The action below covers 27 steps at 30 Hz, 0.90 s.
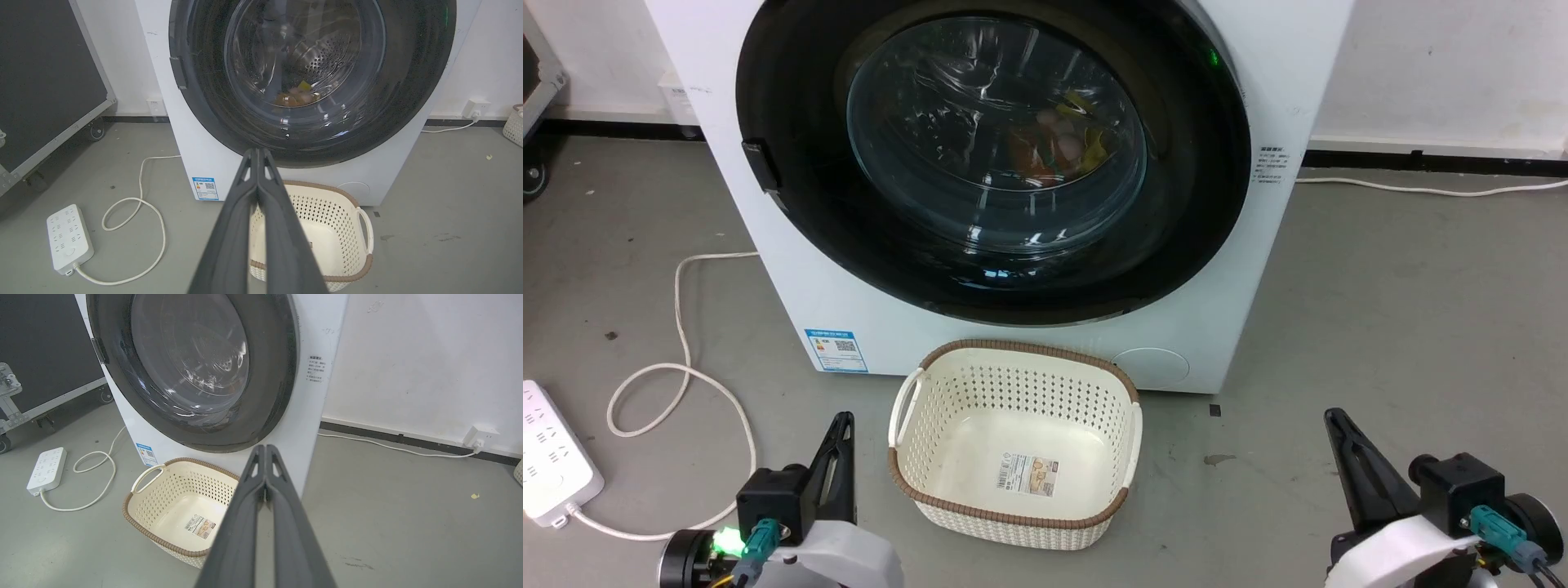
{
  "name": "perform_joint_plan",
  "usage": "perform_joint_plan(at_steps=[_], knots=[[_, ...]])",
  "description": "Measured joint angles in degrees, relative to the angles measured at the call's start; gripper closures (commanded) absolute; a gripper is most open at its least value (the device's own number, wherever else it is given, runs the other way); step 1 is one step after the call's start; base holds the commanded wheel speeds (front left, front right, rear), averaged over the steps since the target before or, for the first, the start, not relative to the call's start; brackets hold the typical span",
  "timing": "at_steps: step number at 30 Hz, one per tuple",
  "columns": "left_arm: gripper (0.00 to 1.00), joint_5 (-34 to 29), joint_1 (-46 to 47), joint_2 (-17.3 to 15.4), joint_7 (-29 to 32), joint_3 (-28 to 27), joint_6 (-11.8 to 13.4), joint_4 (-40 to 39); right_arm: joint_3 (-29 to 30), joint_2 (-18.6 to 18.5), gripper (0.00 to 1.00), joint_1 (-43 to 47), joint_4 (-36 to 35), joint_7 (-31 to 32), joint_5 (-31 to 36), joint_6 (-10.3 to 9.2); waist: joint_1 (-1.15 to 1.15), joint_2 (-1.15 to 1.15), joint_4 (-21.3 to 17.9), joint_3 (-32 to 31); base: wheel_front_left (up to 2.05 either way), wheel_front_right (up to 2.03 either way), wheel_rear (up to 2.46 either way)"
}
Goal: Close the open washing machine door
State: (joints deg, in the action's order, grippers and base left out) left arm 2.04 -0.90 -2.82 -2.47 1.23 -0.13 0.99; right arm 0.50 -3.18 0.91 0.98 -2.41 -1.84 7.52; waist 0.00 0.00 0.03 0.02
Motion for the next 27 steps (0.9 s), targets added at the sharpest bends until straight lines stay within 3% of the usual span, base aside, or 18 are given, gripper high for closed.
perform_joint_plan(at_steps=[27], knots=[[1.0,-1.88,0.05,0.0,2.45,-1.13,0.01,-0.73,-0.49,0.01,1.0,-0.1,-0.64,2.38,1.41,0.01,0.0,0.0,-0.03,-0.02,0.0,0.0,0.0]])
